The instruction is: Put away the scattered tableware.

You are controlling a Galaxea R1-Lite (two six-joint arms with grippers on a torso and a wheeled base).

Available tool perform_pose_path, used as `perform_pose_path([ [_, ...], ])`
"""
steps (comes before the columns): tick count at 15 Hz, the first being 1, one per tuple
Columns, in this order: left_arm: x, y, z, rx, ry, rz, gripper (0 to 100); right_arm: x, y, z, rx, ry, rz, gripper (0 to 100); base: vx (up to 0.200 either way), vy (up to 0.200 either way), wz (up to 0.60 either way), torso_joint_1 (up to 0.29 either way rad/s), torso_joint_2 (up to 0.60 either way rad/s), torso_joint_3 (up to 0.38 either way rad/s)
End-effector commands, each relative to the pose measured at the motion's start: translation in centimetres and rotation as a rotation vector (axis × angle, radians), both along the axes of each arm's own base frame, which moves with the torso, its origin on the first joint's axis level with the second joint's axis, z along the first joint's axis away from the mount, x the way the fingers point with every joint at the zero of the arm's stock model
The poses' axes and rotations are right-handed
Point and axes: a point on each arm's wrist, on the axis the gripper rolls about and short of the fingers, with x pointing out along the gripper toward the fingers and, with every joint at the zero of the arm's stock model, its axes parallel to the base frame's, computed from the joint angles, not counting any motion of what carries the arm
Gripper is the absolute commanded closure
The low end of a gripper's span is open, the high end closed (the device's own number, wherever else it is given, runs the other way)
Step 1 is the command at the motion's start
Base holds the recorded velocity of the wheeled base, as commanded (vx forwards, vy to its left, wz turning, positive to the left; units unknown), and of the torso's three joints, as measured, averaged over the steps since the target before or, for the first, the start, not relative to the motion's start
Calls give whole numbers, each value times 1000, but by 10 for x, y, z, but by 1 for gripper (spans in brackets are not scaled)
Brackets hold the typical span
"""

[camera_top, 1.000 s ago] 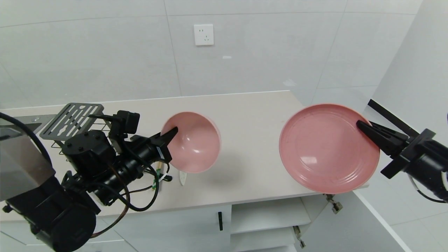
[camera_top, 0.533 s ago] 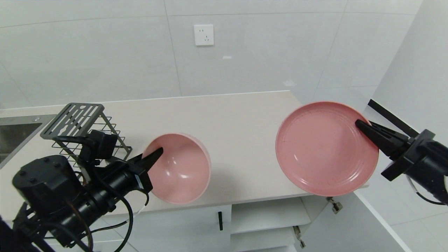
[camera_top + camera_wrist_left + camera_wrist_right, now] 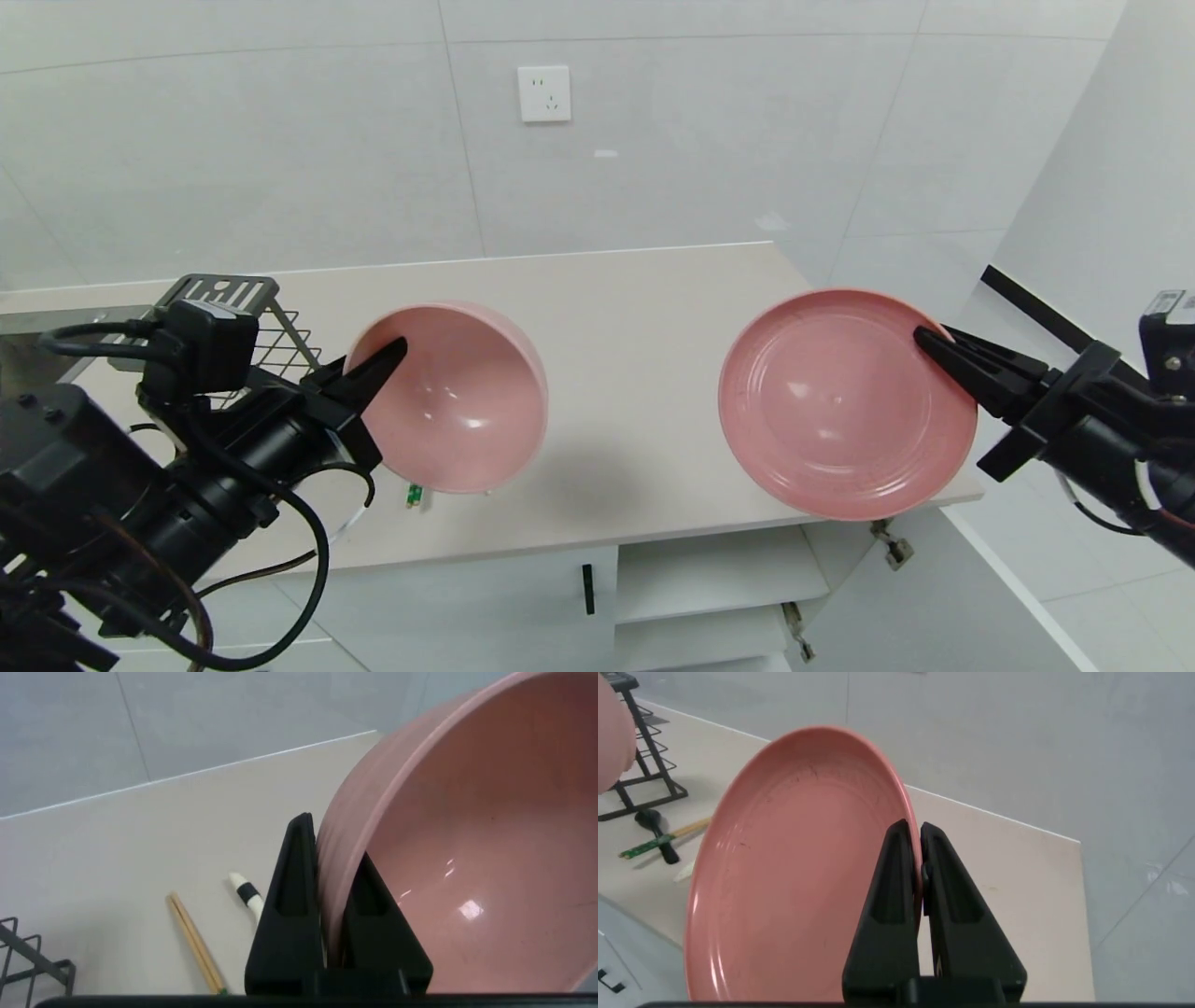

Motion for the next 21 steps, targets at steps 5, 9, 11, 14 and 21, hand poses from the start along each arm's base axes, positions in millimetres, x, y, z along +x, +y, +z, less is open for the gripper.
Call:
perform_pose_path([
  [5, -2, -1, 2, -3, -10, -7, 100, 0, 3, -2, -3, 11, 14, 100, -200, 0, 0, 2, 0, 0],
  [9, -2, -1, 1, -1, -4, -7, 100, 0, 4, -2, -3, 9, 21, 100, -100, 0, 0, -2, 0, 1],
  [11, -2, -1, 0, 2, 1, -7, 100, 0, 4, -2, -1, 10, 21, 100, 0, 0, -600, -7, -2, 7],
  [14, -1, -1, -1, 5, 5, -5, 100, 0, 5, -2, -3, 11, 22, 100, 0, 0, -200, 2, 1, -1],
  [21, 0, -1, -5, 20, 18, -4, 100, 0, 5, -2, -3, 11, 22, 100, 0, -114, 0, 1, 3, 0],
])
